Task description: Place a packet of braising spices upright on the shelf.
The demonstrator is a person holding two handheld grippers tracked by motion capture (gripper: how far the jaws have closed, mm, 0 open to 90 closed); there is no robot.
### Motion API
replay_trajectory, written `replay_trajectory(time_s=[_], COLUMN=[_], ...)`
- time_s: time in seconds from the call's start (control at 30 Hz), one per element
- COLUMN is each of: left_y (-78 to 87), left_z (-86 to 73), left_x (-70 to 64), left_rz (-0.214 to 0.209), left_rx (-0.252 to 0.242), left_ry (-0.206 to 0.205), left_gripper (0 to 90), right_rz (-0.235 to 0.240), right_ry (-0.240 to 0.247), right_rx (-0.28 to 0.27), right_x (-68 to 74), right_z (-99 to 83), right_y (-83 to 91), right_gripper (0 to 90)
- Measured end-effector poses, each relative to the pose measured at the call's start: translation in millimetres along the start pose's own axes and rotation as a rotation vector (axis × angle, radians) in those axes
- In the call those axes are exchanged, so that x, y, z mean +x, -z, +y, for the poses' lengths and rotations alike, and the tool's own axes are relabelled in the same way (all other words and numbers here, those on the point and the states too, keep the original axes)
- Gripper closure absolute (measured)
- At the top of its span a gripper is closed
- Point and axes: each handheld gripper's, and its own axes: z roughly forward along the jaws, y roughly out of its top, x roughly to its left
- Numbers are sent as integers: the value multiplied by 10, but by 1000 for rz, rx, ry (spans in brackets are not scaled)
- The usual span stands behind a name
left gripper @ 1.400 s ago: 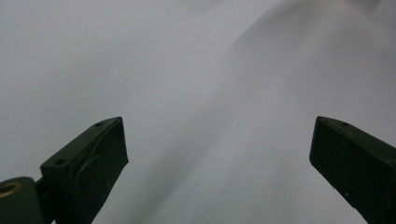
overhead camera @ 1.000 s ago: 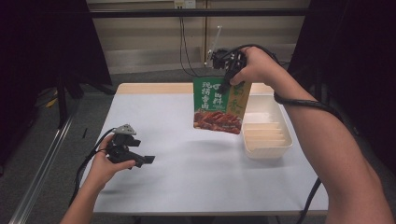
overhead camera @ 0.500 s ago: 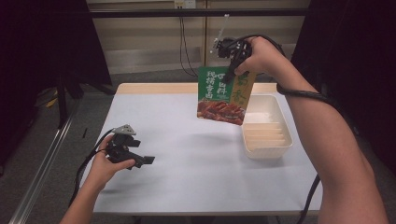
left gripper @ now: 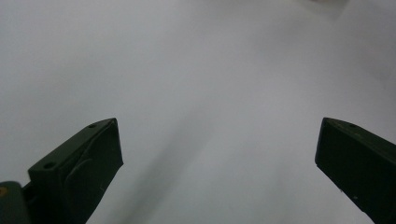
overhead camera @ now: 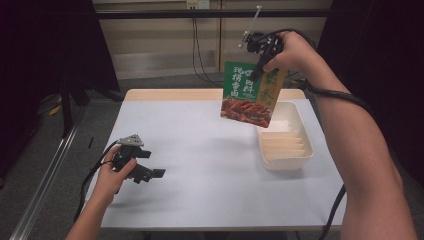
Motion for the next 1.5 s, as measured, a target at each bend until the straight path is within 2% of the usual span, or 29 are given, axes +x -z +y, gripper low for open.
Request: replay_trajectory(time_s=[0.03,0.13,0.2,0.27,0.53,0.87,1.07,1.23,1.4,1.5], left_y=[-4,-29,-42,-53,-34,-32,-44,-60,-62,-70], left_z=[0,-2,-2,-7,-8,-8,-10,-9,-7,-8], left_x=[-2,-14,-22,-21,-26,-27,-31,-25,-25,-29], left_rz=[-2,-26,-26,-31,-38,-33,-23,-39,-27,-36], left_rx=[-1,-5,6,1,-4,-2,6,2,12,11], left_ry=[-2,-13,-17,-18,-21,-26,-33,-32,-34,-33], left_gripper=[5,5,6,5,6,6,6,6,6,6], right_rz=[2,-9,-8,-13,-11,-30,-35,-36,-39,-41], right_ry=[8,-10,-3,-19,-62,-88,-100,-115,-131,-138], right_rx=[0,1,9,23,30,21,26,23,14,14], right_x=[-19,-74,-101,-123,-236,-363,-404,-445,-465,-476], right_z=[-11,-52,-69,-84,-188,-345,-454,-552,-662,-744], right_y=[4,15,8,3,-9,3,-21,-10,-20,-42], right_gripper=[900,900,900,900,900,900,900,900,900,900])
